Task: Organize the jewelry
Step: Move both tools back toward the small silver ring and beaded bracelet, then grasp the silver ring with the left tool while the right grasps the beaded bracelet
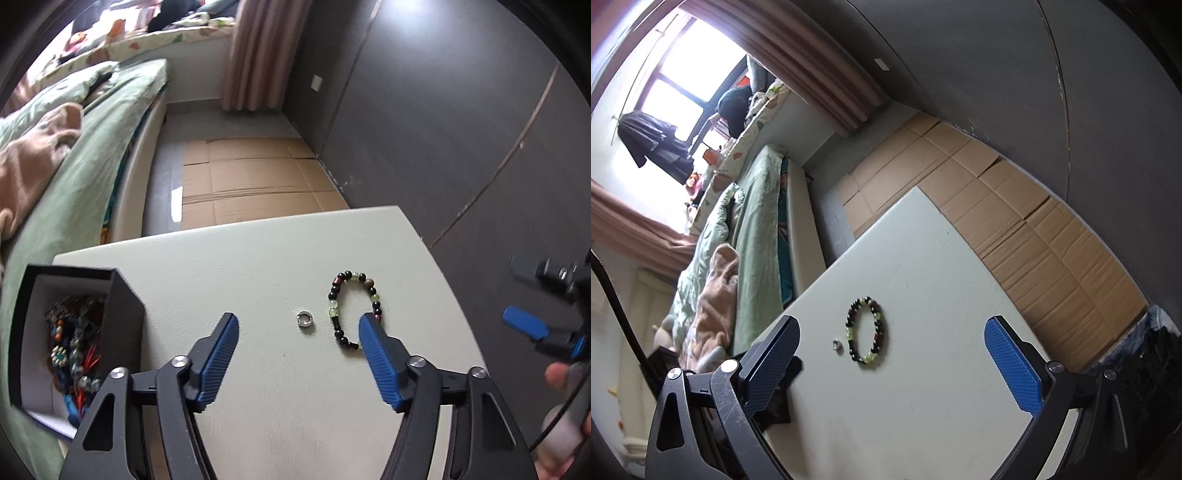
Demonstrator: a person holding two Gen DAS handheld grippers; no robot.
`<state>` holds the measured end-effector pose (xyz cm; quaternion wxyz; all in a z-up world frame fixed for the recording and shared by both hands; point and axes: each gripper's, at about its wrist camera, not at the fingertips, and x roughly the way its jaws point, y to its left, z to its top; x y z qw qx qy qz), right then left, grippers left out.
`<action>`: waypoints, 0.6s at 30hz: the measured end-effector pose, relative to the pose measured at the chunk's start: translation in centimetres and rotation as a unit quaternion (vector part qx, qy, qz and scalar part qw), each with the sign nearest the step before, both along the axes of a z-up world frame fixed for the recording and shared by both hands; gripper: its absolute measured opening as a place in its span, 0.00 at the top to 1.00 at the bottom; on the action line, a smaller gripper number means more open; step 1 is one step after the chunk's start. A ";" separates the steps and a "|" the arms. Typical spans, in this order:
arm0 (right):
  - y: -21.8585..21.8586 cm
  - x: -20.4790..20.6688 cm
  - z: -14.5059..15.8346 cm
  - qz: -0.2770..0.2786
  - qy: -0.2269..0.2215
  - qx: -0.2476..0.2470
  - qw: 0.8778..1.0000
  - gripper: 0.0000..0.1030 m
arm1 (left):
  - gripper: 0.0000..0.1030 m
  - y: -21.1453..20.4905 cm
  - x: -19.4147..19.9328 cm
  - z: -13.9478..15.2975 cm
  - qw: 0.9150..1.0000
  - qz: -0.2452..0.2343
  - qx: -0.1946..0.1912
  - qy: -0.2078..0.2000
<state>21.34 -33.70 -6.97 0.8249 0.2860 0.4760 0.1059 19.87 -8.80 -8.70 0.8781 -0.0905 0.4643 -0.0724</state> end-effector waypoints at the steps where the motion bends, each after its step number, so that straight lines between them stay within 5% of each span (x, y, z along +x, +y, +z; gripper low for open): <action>1: 0.0 0.2 0.1 0.000 -0.002 0.000 1.000 0.02 | 0.44 -0.2 0.2 -0.3 1.000 -0.005 0.003 0.002; 8: -0.3 1.3 -0.5 -0.008 0.010 0.015 1.000 0.02 | 0.67 -1.6 1.2 -2.8 0.998 -0.034 0.043 0.022; 18: -0.7 2.2 -0.8 -0.016 0.018 0.025 0.999 0.02 | 0.72 -3.2 1.8 -3.9 0.994 -0.053 0.091 0.009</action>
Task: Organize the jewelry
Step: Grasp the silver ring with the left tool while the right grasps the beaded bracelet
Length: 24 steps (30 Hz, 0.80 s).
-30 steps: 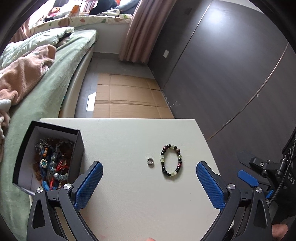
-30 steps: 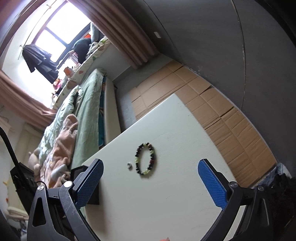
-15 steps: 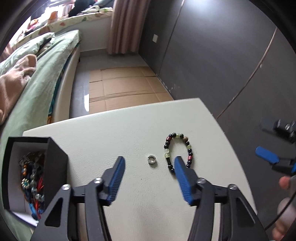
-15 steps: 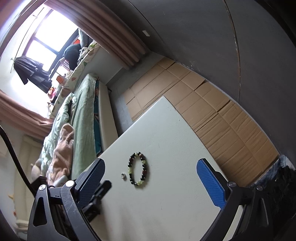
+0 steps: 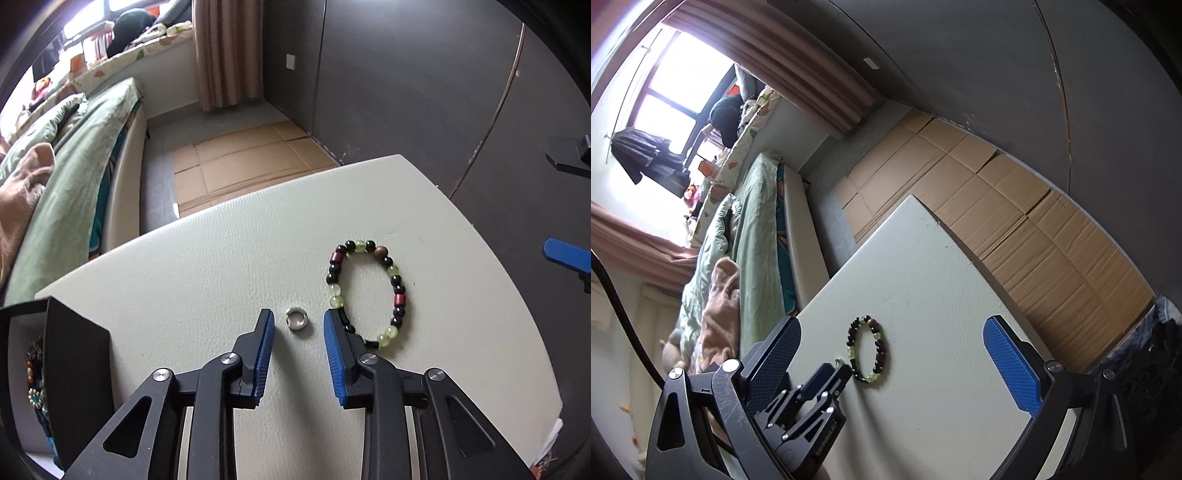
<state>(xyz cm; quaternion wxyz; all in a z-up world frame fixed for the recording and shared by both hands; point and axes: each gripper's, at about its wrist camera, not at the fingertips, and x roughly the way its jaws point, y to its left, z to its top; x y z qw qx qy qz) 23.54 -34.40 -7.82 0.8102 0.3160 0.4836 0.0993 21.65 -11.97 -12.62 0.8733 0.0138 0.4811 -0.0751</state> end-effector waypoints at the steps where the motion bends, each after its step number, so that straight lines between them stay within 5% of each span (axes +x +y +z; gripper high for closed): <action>1: 0.0 0.0 0.0 0.000 0.000 0.000 1.000 0.02 | 0.73 -0.1 0.1 0.0 1.000 0.001 0.002 -0.001; 5: 0.2 0.1 -0.2 0.003 0.003 -0.004 1.000 0.02 | 0.75 -0.5 0.1 -0.2 1.000 -0.001 0.020 -0.012; 7: 0.3 0.1 -0.3 0.004 0.004 -0.008 1.000 0.02 | 0.88 -0.4 0.0 -0.2 1.000 -0.003 0.017 -0.014; 12: 1.7 0.2 -0.7 0.026 0.012 -0.024 0.999 0.03 | 0.88 0.6 0.0 0.1 1.000 0.010 -0.008 -0.003; 24: 6.3 0.6 -3.0 0.087 0.033 -0.066 0.993 0.51 | 0.88 3.9 -1.3 3.8 0.997 0.044 -0.049 -0.031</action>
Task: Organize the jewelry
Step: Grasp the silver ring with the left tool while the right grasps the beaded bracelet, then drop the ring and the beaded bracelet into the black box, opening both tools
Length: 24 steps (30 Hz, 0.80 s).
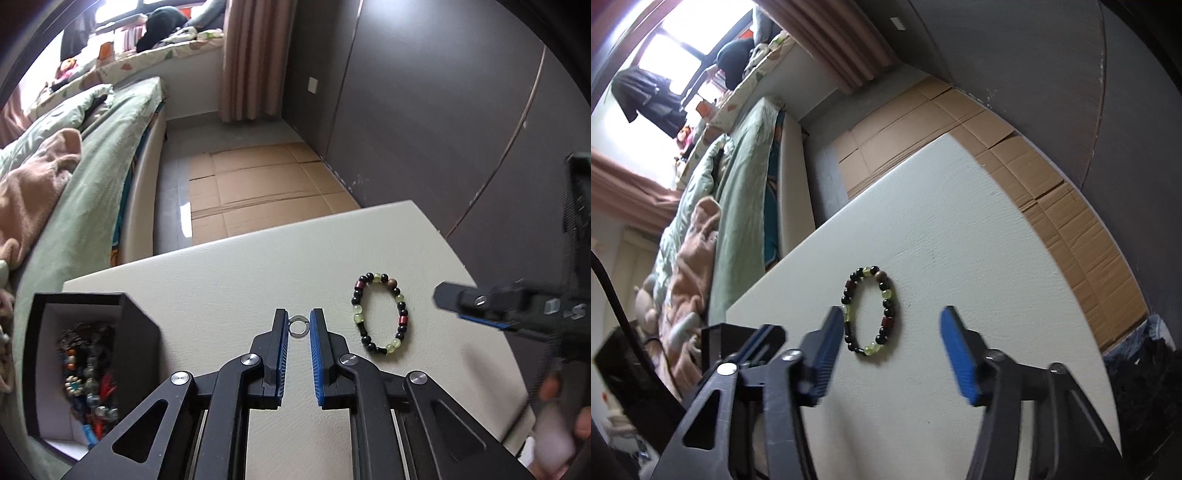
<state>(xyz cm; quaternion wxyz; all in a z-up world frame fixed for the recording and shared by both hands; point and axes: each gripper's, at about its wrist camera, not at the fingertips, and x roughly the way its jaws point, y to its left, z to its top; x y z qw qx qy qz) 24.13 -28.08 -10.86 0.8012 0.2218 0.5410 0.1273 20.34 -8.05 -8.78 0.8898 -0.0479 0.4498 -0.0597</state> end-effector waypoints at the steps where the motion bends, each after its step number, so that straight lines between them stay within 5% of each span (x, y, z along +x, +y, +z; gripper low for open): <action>1: 0.2 0.0 -0.1 0.002 -0.001 -0.001 1.000 0.52 | 0.88 0.3 -0.1 0.2 1.000 0.003 -0.003 -0.002; 11: 3.4 0.9 -1.5 0.024 -0.006 -0.081 0.996 0.71 | 0.88 3.7 -1.6 2.4 0.998 0.029 -0.042 -0.021; 20: 5.7 0.5 -1.2 0.044 -0.038 -0.205 0.977 0.90 | 0.88 7.5 -3.0 4.4 0.996 0.058 -0.059 -0.035; 24: 5.6 0.2 -0.9 0.049 -0.043 -0.196 0.978 0.91 | 0.88 9.5 -3.7 4.8 0.995 0.077 -0.060 -0.033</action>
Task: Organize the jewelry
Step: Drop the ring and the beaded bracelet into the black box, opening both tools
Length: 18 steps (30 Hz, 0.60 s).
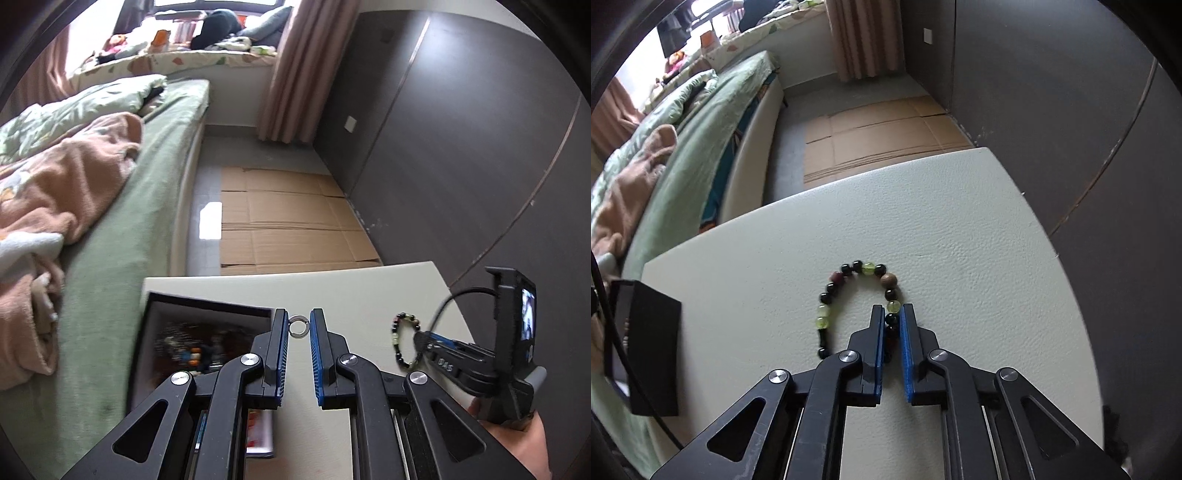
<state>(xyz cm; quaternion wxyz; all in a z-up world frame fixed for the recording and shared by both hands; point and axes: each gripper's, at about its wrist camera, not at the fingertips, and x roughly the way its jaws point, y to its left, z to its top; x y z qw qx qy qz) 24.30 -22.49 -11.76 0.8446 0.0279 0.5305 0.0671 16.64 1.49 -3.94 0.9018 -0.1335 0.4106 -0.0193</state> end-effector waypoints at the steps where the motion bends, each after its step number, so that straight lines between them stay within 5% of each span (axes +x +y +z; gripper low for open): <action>1: -0.1 -0.2 0.3 0.001 -0.004 0.008 1.000 0.91 | 0.88 0.5 -0.2 0.1 1.000 0.006 -0.001 0.001; 18: 2.2 -4.6 5.4 0.035 -0.075 0.124 0.989 0.91 | 0.87 5.8 -3.1 -0.6 0.996 0.073 -0.025 0.047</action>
